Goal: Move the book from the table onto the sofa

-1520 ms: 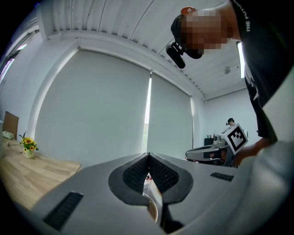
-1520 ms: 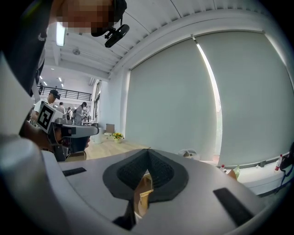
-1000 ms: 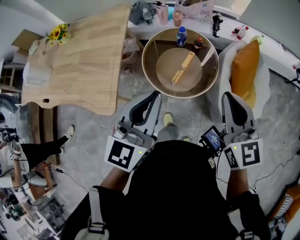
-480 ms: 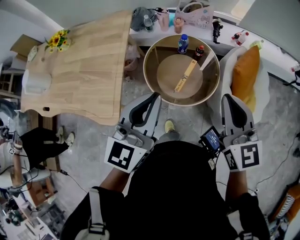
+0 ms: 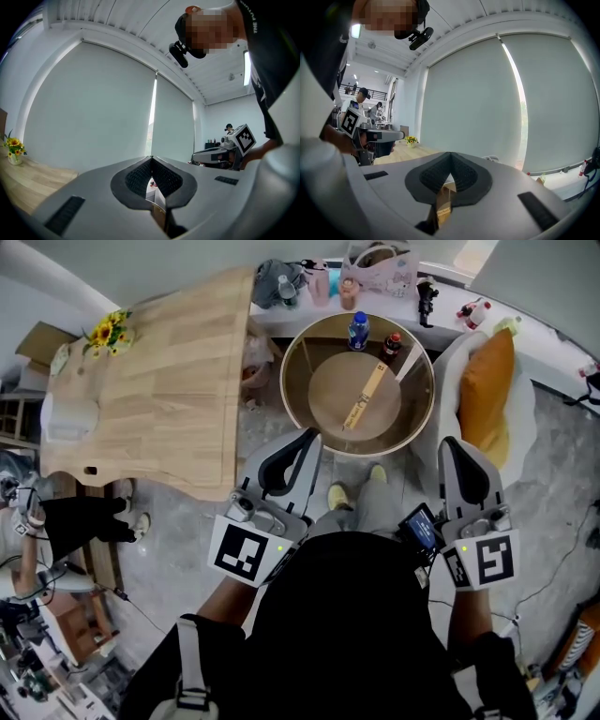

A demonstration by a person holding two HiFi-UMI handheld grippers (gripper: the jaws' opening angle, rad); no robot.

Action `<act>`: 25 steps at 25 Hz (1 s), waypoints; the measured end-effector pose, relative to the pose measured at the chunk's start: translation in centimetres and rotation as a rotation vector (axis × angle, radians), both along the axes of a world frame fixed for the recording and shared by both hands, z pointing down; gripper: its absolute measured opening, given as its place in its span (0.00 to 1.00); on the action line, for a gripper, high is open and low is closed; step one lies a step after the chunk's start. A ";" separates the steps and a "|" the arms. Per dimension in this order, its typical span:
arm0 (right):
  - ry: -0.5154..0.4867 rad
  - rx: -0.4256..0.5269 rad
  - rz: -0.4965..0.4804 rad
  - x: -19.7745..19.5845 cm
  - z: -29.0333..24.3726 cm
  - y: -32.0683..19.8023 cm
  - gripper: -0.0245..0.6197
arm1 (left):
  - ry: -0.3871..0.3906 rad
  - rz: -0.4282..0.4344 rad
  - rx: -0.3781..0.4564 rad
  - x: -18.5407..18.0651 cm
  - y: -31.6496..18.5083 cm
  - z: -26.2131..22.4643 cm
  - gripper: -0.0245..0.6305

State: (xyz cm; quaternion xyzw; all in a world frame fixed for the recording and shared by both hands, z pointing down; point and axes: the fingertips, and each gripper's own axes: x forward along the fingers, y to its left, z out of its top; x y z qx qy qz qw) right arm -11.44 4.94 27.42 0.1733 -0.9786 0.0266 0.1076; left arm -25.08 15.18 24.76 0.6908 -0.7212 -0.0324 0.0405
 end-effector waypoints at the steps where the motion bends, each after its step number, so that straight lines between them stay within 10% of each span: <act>1: 0.003 -0.003 0.001 0.1 0.1 -0.2 0.05 | -0.005 0.005 0.001 0.1 -0.3 -0.1 0.04; 25: 0.026 -0.028 -0.021 -2.4 0.9 -12.0 0.05 | 0.002 -0.016 -0.072 -1.7 -11.2 2.0 0.04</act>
